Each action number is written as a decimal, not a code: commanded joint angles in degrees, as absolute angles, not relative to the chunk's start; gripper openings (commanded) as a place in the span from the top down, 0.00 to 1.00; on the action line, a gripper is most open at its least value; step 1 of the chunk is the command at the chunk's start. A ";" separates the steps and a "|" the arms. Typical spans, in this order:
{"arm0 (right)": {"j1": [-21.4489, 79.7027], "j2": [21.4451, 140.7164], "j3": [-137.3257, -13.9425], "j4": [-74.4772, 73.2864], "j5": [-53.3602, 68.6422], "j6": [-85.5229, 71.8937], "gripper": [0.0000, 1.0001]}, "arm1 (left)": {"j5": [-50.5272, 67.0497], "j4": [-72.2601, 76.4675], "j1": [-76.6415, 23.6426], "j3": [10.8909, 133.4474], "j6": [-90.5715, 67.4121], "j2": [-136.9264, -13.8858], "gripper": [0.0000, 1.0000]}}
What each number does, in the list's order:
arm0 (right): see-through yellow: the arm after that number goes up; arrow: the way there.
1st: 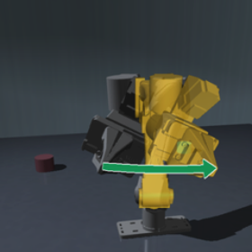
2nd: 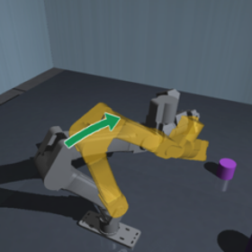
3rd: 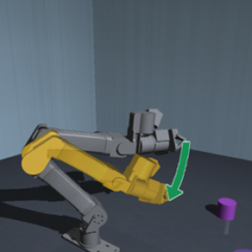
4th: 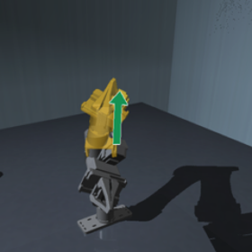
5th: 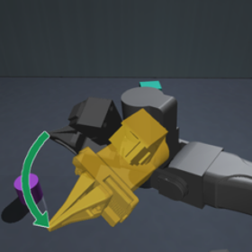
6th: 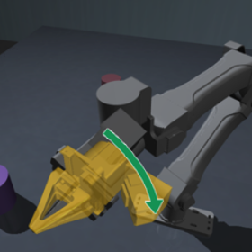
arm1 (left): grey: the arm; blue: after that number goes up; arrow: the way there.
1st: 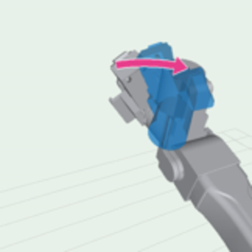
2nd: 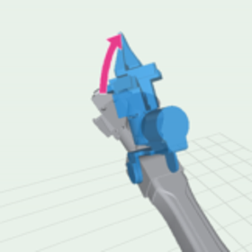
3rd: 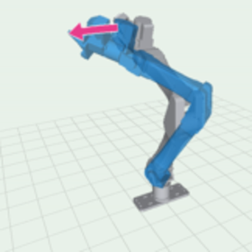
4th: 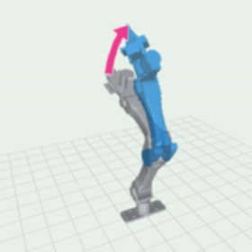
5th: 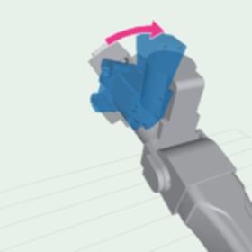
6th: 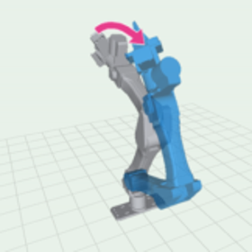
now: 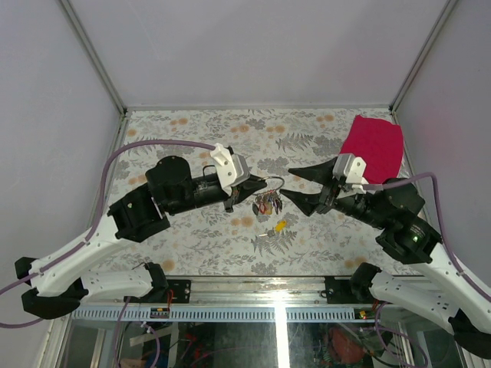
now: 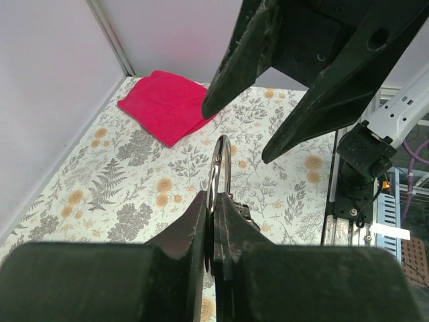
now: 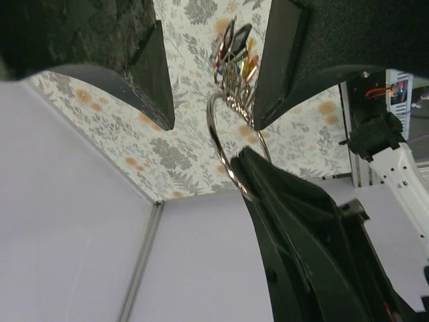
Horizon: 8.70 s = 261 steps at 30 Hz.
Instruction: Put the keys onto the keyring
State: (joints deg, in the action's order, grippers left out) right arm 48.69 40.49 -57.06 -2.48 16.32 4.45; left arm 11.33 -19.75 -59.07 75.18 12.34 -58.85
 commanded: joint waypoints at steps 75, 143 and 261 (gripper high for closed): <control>48.63 42.17 -68.74 -1.76 12.92 -2.20 1.00 | 11.86 3.94 -58.74 59.90 2.30 -58.05 0.72; 48.66 48.28 -62.84 -6.32 17.59 -4.35 1.00 | -6.64 -25.29 -67.38 90.54 30.56 -67.59 1.00; 48.69 30.85 -55.98 -2.72 18.40 -2.90 0.46 | 0.72 -21.24 -67.66 84.67 16.66 -59.78 1.00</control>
State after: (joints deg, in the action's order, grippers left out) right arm 48.69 31.40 -52.84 1.08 22.13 -6.92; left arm 3.66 -21.89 -67.46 81.67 15.35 -59.22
